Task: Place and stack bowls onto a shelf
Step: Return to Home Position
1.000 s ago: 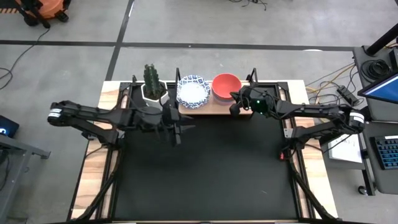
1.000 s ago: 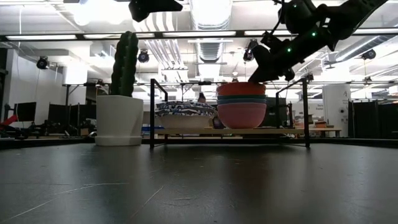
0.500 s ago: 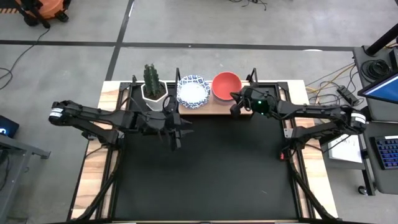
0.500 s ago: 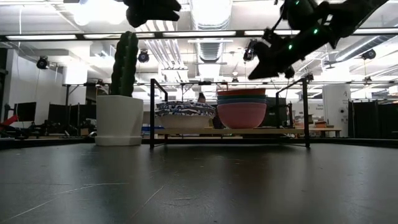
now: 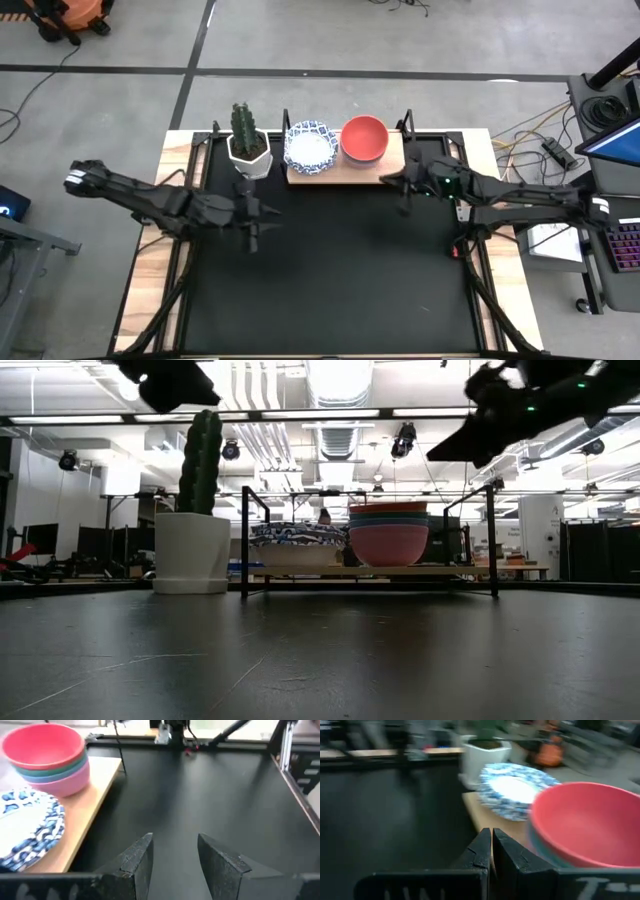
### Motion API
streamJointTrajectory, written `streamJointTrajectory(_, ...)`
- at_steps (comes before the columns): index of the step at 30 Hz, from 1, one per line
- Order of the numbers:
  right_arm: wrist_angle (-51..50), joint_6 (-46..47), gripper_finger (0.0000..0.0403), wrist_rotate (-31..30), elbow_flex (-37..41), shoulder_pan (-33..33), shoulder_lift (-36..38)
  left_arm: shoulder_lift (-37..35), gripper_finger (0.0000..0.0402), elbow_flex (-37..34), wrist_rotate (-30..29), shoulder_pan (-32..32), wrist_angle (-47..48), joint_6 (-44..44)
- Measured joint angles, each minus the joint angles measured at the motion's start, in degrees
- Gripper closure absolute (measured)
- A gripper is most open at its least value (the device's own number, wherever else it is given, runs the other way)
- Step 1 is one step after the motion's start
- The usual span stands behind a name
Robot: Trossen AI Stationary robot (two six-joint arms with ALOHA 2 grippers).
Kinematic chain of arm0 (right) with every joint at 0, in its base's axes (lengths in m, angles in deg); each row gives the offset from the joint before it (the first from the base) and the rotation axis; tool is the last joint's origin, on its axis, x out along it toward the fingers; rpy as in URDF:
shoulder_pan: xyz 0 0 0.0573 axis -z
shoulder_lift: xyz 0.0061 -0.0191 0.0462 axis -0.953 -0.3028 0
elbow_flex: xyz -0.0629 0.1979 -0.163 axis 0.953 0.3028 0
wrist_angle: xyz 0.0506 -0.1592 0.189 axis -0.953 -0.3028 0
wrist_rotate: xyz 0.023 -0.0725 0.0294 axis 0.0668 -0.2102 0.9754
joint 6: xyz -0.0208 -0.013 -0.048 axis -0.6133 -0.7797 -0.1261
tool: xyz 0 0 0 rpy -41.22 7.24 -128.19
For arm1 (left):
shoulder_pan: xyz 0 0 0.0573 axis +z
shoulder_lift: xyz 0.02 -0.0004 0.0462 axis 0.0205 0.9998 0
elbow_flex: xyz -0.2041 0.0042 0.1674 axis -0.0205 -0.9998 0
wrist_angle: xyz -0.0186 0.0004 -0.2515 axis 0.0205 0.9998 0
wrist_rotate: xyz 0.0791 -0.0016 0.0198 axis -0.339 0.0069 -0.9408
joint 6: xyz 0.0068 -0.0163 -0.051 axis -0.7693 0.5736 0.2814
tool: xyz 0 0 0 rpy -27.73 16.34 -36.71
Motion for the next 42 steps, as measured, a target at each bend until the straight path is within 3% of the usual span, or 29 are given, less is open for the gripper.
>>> streamJointTrajectory(3, 0.15, -1.67, 0.0394, 4.83, 2.84, 0.0, 3.83, -5.95, 0.0264, -5.07, -0.14, 0.5, -2.34, -0.28)
streamJointTrajectory(16, 7.87, -1.32, 0.0394, 8.74, 15.61, 0.02, 17.69, -35.18, 0.0264, -24.96, -0.25, 2.21, -9.61, -1.32)
streamJointTrajectory(26, 8.69, -0.02, 0.0394, 9.92, 21.94, 0.02, 27.01, -54.78, 0.0264, -34.84, -0.25, 2.25, -10.9, -1.3)
streamJointTrajectory(42, 2.87, -0.49, 0.0394, 13.77, 26.59, 0.03, 39.01, -55.17, 0.0264, -36.97, -2.2, 2.38, -10.72, -2.12)
